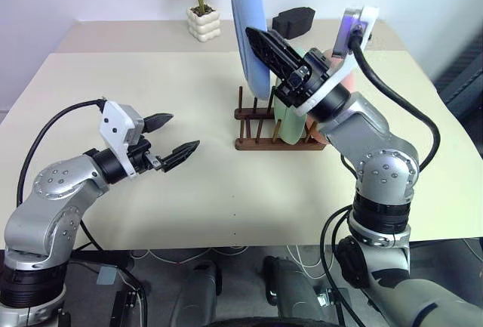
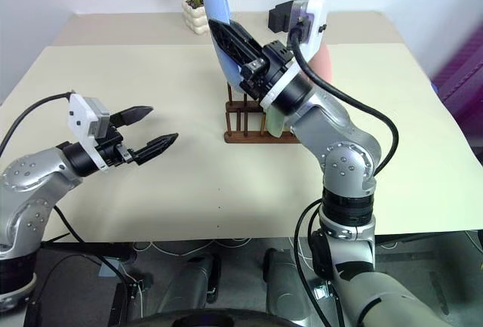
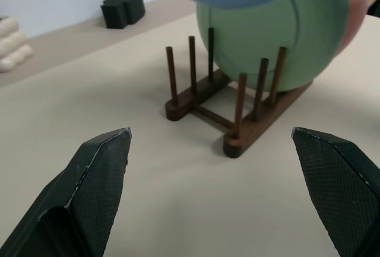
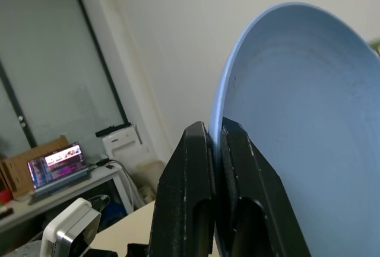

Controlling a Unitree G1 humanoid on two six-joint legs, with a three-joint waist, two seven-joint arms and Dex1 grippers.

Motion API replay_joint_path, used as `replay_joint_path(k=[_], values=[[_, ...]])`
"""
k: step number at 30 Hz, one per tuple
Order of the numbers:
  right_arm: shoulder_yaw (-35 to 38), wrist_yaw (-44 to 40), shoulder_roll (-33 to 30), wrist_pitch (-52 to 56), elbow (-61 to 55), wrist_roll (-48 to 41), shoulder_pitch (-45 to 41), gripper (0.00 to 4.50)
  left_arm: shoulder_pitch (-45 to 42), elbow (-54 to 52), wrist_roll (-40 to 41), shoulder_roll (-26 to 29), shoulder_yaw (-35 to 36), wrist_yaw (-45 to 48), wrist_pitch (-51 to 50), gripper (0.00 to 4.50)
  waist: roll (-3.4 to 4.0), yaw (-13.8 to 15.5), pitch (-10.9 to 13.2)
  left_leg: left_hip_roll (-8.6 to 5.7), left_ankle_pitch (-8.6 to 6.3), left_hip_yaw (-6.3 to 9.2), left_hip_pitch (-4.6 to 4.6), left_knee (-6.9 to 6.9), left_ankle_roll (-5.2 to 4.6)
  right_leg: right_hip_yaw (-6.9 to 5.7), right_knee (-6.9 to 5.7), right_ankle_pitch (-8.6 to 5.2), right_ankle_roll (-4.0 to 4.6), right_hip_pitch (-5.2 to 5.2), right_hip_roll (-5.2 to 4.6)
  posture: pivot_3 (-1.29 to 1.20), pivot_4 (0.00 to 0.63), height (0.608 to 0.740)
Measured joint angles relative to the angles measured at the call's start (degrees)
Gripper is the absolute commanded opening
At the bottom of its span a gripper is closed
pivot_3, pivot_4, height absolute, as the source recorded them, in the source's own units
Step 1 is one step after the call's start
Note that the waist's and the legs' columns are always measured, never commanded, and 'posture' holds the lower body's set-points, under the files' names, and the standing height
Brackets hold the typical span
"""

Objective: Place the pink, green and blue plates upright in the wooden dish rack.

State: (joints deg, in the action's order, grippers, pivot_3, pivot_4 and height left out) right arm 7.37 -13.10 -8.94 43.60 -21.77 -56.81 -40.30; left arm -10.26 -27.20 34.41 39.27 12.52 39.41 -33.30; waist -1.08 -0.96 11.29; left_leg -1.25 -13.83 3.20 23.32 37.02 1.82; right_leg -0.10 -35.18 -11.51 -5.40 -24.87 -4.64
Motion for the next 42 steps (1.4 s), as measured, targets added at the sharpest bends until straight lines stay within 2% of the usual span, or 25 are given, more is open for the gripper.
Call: replay_joint_path(k=[17,42], values=[[0.3,13.0,1.1,4.8,1.0,-10.5,1.7,0.0,1.1,0.1,-0.4,-0.6,-0.8,1.2,1.2,4.45,0.0,0.0,0.0,0.01,-0.01,-0.01,0.01,0.0,-0.02,0.0,0.02,0.0,0.0,0.0,0.01,0.0,0.15,0.736],[2.0,22.5,2.9,4.2,6.8,-14.2,2.8,0.0,1.6,0.1,-1.4,-1.0,-1.2,1.5,2.5,4.45,0.0,0.0,0.0,0.03,-0.01,-0.01,0.01,0.0,-0.03,0.0,0.04,-0.01,0.02,0.0,0.01,0.0,0.15,0.736]])
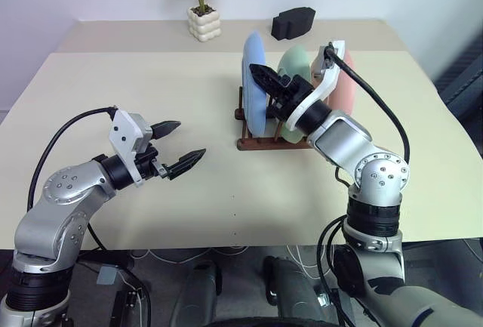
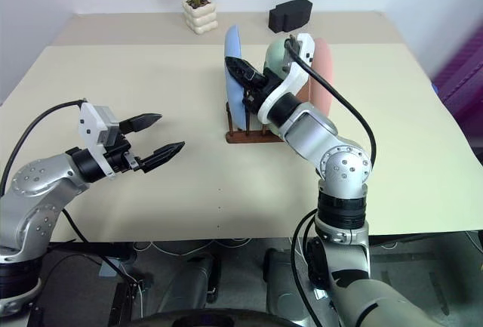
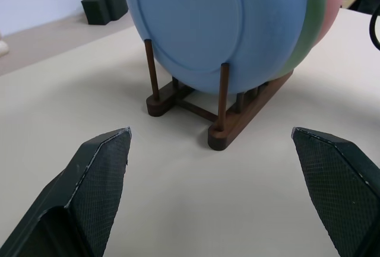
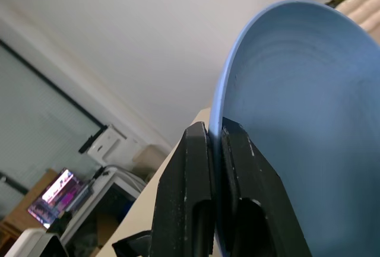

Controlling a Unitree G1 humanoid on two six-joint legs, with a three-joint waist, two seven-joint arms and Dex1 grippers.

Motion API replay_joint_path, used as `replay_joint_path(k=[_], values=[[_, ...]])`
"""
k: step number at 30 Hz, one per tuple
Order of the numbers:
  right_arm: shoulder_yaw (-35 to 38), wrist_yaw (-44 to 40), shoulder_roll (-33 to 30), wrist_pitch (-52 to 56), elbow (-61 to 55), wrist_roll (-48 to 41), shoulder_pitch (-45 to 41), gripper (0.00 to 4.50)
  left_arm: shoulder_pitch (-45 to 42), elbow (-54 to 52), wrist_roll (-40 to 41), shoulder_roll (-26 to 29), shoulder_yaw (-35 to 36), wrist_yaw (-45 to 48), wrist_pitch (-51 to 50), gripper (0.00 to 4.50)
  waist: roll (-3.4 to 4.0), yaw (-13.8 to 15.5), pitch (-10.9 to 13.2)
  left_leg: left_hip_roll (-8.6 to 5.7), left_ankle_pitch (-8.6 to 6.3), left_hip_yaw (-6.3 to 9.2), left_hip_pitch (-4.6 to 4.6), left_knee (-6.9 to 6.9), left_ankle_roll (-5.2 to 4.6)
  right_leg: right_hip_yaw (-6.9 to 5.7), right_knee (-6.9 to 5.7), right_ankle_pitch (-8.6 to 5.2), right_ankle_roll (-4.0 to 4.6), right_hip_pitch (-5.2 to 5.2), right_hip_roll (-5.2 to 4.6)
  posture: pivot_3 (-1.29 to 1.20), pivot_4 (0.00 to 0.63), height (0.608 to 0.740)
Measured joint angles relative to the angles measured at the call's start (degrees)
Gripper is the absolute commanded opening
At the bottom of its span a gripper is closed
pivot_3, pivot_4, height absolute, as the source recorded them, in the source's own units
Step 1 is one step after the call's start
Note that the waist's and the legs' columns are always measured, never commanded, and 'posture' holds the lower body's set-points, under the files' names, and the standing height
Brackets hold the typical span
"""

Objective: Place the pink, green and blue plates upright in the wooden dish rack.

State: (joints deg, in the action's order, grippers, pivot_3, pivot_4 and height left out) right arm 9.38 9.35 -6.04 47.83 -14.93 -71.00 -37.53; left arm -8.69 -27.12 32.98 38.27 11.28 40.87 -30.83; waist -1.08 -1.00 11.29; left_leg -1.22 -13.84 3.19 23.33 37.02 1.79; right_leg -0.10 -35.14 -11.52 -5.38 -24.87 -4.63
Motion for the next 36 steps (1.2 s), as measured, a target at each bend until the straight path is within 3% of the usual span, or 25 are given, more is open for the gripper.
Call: replay_joint_path(k=[4,7,14,29,34,36], values=[[0.0,1.2,0.1,0.2,1.0,0.0,0.4,0.0,0.0,0.0,0.0,0.0,0.0,0.0,0.1,4.45,0.0,0.0,0.0,0.0,0.0,0.0,0.01,-0.01,0.0,0.0,0.01,0.0,0.0,0.0,0.0,0.0,0.15,0.736],[0.0,1.6,0.1,0.2,1.0,-0.1,0.4,1.0,0.0,0.0,0.0,0.0,0.0,0.0,0.2,4.5,0.0,0.0,0.0,0.0,0.0,0.0,0.01,0.0,-0.01,0.0,0.02,0.0,0.0,0.0,0.0,0.0,0.15,0.736],[0.0,1.6,0.0,0.2,1.0,0.0,0.4,4.4,0.0,0.0,-0.1,0.0,0.0,0.0,0.3,4.5,0.0,0.0,0.0,0.0,-0.01,0.0,0.01,-0.01,-0.01,-0.01,0.02,-0.01,0.0,0.0,0.0,0.0,0.15,0.736],[-2.2,-10.6,-7.2,-2.4,-1.2,9.4,-4.0,4.4,0.0,0.1,-0.4,-0.1,-0.1,0.1,0.3,4.5,0.01,0.0,0.0,0.01,-0.01,-0.01,0.02,-0.02,-0.02,-0.01,0.04,-0.01,0.01,-0.02,0.02,0.0,0.15,0.736],[-2.1,-17.4,-13.2,-3.3,-2.3,12.4,-6.6,4.4,0.0,0.1,-0.4,-0.1,-0.2,0.1,0.4,4.5,0.03,0.2,0.0,0.0,-0.01,-0.01,0.05,0.0,-0.02,-0.01,0.08,-0.02,0.01,-0.02,0.0,0.0,0.15,0.736],[-1.8,-20.8,-17.2,-4.4,-3.0,14.2,-7.6,3.88,0.0,0.2,-0.5,-0.2,-0.3,0.2,0.4,4.5,0.02,0.2,0.0,0.0,-0.02,0.0,0.06,-0.01,-0.03,-0.02,0.12,-0.02,0.01,-0.01,0.0,0.0,0.15,0.736]])
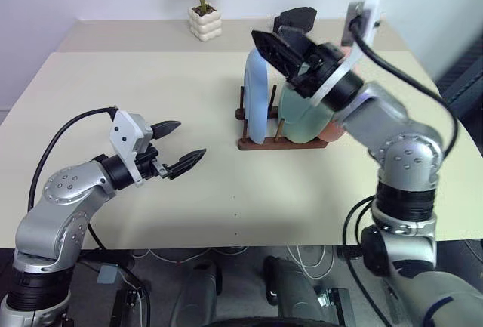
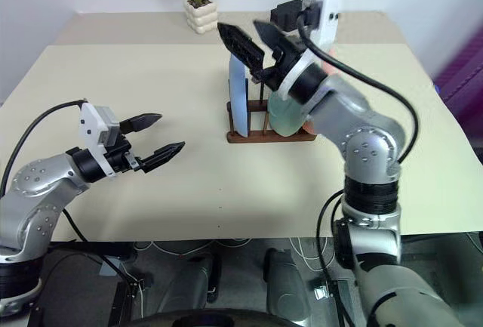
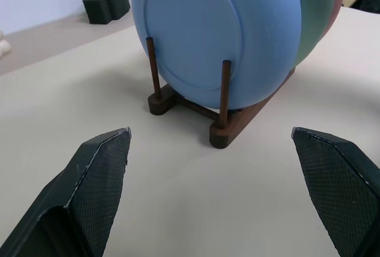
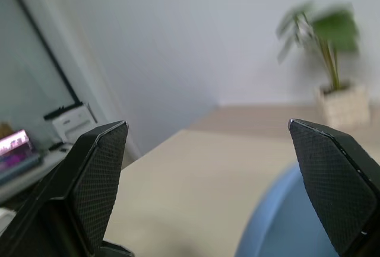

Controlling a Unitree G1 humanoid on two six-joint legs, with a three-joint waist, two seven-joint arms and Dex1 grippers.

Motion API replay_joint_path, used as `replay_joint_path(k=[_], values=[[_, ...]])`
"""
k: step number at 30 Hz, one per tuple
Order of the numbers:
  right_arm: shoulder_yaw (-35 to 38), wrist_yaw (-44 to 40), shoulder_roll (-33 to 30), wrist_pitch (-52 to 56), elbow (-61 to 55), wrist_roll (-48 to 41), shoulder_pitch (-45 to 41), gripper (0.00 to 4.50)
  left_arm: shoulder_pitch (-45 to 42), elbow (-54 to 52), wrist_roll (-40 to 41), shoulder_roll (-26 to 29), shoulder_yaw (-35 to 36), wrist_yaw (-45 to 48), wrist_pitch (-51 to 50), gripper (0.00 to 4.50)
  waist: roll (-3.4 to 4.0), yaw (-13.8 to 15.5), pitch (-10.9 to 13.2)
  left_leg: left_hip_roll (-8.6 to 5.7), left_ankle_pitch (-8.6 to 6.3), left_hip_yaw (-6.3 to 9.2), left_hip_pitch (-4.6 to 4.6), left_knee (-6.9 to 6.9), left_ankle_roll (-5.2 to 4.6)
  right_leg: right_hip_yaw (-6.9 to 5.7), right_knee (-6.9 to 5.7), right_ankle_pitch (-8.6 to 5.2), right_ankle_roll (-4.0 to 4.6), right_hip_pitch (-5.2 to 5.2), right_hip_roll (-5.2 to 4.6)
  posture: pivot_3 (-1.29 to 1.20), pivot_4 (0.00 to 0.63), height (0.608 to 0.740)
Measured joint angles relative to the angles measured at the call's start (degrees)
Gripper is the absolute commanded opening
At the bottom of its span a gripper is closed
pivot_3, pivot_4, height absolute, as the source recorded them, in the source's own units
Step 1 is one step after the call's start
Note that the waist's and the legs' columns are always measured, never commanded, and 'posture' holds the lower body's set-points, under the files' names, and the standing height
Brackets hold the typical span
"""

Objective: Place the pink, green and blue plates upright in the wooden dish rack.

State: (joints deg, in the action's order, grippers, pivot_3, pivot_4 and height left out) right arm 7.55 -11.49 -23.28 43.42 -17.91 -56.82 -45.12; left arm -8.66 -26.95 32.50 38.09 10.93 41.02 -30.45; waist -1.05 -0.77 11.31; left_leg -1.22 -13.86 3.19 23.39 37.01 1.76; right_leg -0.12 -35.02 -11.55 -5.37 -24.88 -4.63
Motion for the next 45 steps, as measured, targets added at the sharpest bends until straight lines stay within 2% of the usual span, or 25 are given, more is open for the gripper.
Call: replay_joint_path(k=[1,4,6,8,12,16,24,30,36,45], values=[[0.4,-2.8,-3.5,-0.5,0.0,1.3,-0.1,3.54,0.0,0.0,0.0,0.0,-0.1,0.1,0.1,4.5,0.0,0.1,0.0,0.0,0.0,0.0,0.01,0.0,0.0,-0.01,0.02,-0.01,0.01,0.02,-0.01,0.0,0.15,0.736],[2.8,-10.9,-12.2,-1.9,-0.5,3.7,2.5,2.06,0.0,0.4,0.0,-0.1,-0.3,0.2,0.1,4.5,-0.02,0.2,0.0,-0.02,-0.03,-0.02,0.02,0.01,-0.06,-0.01,0.11,-0.02,0.0,0.06,-0.03,0.0,0.15,0.736],[3.6,-16.4,-17.7,-2.6,-0.9,5.6,6.3,0.93,-0.3,0.9,0.1,-0.3,-0.8,0.7,0.2,4.5,-0.03,0.1,0.0,-0.01,-0.05,-0.07,0.02,0.01,-0.09,0.0,0.12,-0.03,0.01,0.05,-0.04,0.0,0.15,0.736],[3.8,-21.4,-22.9,-3.1,-1.3,7.8,10.7,0.03,-0.7,1.1,0.3,-0.6,-1.3,1.5,0.4,4.5,-0.03,0.1,0.0,0.0,-0.06,-0.08,0.02,0.01,-0.1,0.0,0.12,-0.04,0.03,0.05,-0.04,0.0,0.15,0.736],[4.6,-29.0,-31.2,-6.2,-2.4,14.4,19.8,0.03,-2.7,1.5,0.7,-1.2,-3.5,3.4,0.7,4.5,-0.02,0.2,0.0,0.0,-0.06,-0.13,0.01,0.05,-0.1,0.02,0.12,-0.15,-0.06,0.05,-0.04,0.0,0.15,0.736],[4.7,-32.4,-35.4,-10.1,-3.9,21.4,25.5,0.03,-4.6,1.7,0.7,-2.7,-6.4,4.5,0.7,4.5,-0.04,0.1,0.0,0.01,-0.06,-0.15,0.01,0.07,-0.1,0.03,0.13,-0.16,-0.08,0.05,-0.04,0.0,0.15,0.736],[3.1,-32.7,-35.7,-12.8,-4.3,29.9,27.5,0.03,-5.8,2.6,0.5,-4.0,-8.6,4.9,0.7,4.5,-0.04,0.2,0.0,0.01,-0.06,-0.16,0.01,0.09,-0.1,0.04,0.12,-0.15,-0.05,0.05,-0.05,0.0,0.15,0.736],[-0.6,-32.9,-32.9,-14.1,-3.8,33.1,26.1,0.03,-5.5,2.5,0.5,-4.4,-8.6,4.3,0.7,4.5,-0.04,0.2,0.0,0.0,-0.06,-0.15,0.01,0.09,-0.1,0.04,0.12,-0.06,0.08,0.05,-0.04,0.0,0.15,0.736],[-2.9,-33.6,-29.4,-15.1,-3.2,33.6,22.8,0.03,-4.3,1.9,0.5,-4.4,-8.5,3.4,0.7,4.5,-0.04,0.2,0.0,-0.01,-0.06,-0.13,0.01,0.09,-0.1,0.04,0.11,-0.06,0.07,0.06,-0.04,0.0,0.15,0.736],[-3.0,-34.9,-29.0,-16.1,-3.2,34.2,21.8,0.03,-3.3,1.2,0.5,-4.4,-8.4,2.4,0.7,4.5,-0.04,0.2,0.0,-0.02,-0.06,-0.12,0.0,0.11,-0.1,0.03,0.11,-0.06,0.07,0.09,-0.05,0.0,0.15,0.736]])
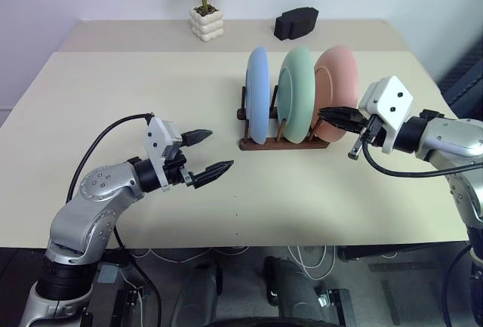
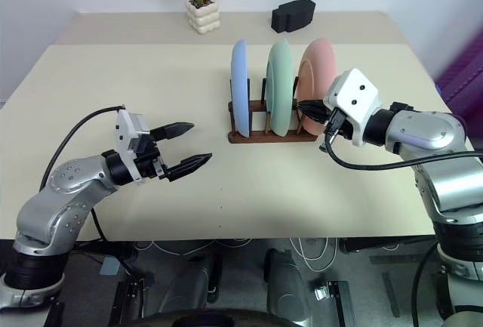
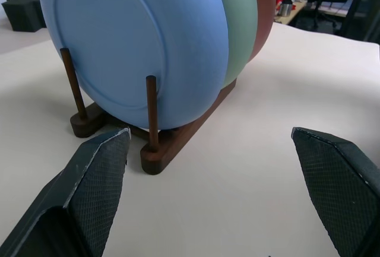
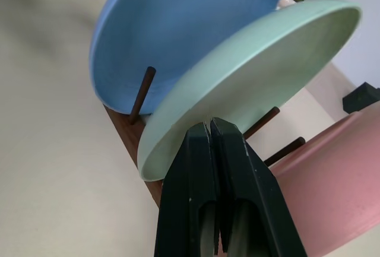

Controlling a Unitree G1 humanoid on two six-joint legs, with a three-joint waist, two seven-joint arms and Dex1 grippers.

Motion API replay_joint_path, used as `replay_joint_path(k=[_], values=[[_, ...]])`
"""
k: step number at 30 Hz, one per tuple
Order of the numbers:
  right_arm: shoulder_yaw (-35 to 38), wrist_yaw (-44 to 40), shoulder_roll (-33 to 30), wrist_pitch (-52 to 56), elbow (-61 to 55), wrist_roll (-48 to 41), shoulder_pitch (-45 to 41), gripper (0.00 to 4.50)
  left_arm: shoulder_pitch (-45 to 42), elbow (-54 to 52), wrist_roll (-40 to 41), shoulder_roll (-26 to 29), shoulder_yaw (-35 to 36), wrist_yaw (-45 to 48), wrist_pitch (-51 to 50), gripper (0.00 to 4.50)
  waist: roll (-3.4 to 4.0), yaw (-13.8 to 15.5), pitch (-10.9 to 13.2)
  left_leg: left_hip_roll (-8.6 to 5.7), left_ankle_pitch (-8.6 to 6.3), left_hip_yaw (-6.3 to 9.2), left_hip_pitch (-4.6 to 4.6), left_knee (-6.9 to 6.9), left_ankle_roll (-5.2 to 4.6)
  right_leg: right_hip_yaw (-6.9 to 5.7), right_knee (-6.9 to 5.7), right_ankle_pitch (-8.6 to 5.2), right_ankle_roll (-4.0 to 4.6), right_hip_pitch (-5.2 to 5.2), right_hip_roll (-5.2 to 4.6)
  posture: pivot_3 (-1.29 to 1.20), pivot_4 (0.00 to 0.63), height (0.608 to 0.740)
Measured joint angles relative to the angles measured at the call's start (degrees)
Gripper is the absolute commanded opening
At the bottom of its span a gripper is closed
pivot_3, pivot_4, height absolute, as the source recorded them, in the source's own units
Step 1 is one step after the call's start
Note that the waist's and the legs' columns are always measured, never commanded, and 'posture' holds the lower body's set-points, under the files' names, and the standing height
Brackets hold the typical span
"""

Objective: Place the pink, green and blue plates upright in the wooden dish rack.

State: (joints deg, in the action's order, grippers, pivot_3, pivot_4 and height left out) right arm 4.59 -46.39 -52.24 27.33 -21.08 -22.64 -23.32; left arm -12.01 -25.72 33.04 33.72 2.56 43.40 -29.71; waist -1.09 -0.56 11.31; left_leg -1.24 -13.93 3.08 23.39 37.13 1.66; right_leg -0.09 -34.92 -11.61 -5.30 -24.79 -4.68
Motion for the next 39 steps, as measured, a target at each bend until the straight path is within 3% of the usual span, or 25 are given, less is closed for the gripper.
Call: replay_joint_path(k=[4,10,13,21,30,39], values=[[1.4,1.2,2.1,-1.5,1.9,0.4,-1.9,0.03,0.0,0.0,0.0,0.0,0.0,0.0,0.0,4.5,0.0,0.0,0.0,-0.01,0.0,-0.02,0.0,0.02,0.0,0.0,-0.02,0.01,0.0,0.0,0.01,0.0,0.15,0.736],[12.3,6.3,3.8,-5.8,12.0,-1.1,-11.0,0.03,0.0,1.4,-0.5,0.0,0.8,-0.4,1.4,4.5,0.0,0.0,0.0,-0.03,0.0,-0.01,-0.02,0.02,0.0,0.0,-0.03,0.01,0.01,0.02,0.01,0.0,0.15,0.736],[16.5,9.1,4.1,-8.3,18.6,-0.5,-11.3,0.03,0.0,4.5,-1.9,0.0,2.9,-1.5,3.0,4.5,-0.05,0.1,0.0,-0.04,0.0,0.0,-0.03,0.02,0.0,-0.01,-0.01,0.01,0.01,0.07,0.01,0.0,0.15,0.736],[17.8,7.2,9.9,-15.3,31.6,1.9,4.9,0.03,3.7,10.0,-5.1,0.7,6.2,-2.4,6.3,4.5,0.08,-0.1,0.0,-0.02,0.0,-0.05,-0.12,0.0,-0.01,0.04,-0.09,0.02,-0.01,0.12,0.01,0.0,0.15,0.736],[13.9,-8.4,9.8,-11.7,24.3,-3.0,21.9,0.03,9.6,10.5,-5.5,0.5,4.9,1.1,6.8,4.5,0.14,-0.1,-0.1,0.06,-0.01,-0.06,-0.28,0.02,-0.02,0.06,-0.11,0.0,0.0,0.23,0.01,0.0,0.15,0.736],[6.6,-9.1,15.3,-10.6,15.4,-4.6,22.3,0.03,9.8,11.0,-6.3,-0.8,2.9,1.6,7.4,4.5,0.12,-0.1,-0.1,0.08,-0.01,-0.04,-0.29,0.03,-0.01,0.06,-0.11,0.01,0.02,0.24,0.0,0.0,0.15,0.736]])
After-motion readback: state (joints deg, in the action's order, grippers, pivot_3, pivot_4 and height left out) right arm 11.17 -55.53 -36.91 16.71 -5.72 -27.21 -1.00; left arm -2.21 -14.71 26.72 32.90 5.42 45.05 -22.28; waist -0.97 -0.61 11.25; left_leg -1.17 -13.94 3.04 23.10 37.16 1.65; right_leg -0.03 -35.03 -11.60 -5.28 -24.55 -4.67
